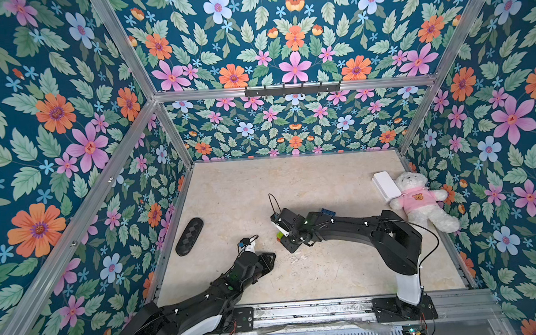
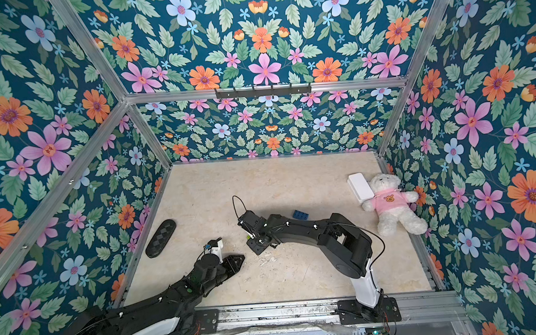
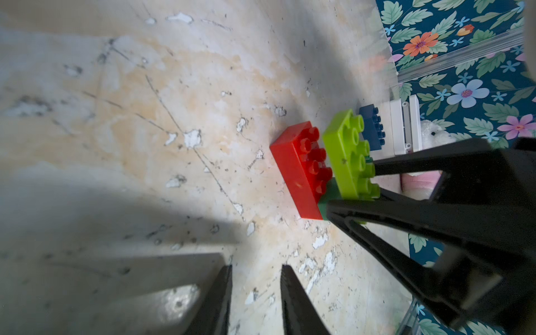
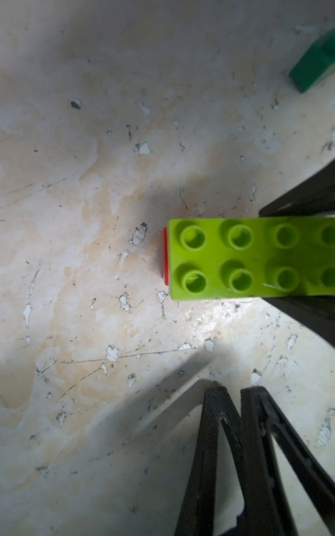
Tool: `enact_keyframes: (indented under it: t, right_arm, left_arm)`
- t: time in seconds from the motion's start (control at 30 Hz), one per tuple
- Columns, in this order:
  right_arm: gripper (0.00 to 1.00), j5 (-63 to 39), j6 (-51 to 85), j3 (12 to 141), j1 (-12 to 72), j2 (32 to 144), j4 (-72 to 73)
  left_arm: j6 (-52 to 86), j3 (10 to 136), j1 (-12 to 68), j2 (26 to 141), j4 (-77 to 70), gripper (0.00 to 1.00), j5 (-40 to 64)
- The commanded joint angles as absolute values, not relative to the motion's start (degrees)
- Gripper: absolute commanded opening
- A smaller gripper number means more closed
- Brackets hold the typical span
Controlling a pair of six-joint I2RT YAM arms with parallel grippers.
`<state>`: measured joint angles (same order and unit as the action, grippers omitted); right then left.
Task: Assemble the number 5 with lego
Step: Assemble the lego brick with the lego brick.
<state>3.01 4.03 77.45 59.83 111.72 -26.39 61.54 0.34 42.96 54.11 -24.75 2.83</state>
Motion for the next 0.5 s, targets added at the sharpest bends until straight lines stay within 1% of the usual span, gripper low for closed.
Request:
enact_keyframes:
  t: [0.0, 0.47]
  right_arm:
    - [0.42, 3.96, 5.22, 77.78, 59.86, 110.96, -27.30]
    - [0.44, 5.50, 7.48, 76.40, 59.48, 106.25, -25.91]
  left_arm:
    - [61.26, -0.17, 42.90, 54.30, -21.96, 0.33, 2.29]
    - [60.08, 0.88, 42.99, 55.87, -22.04, 0.33, 3.03]
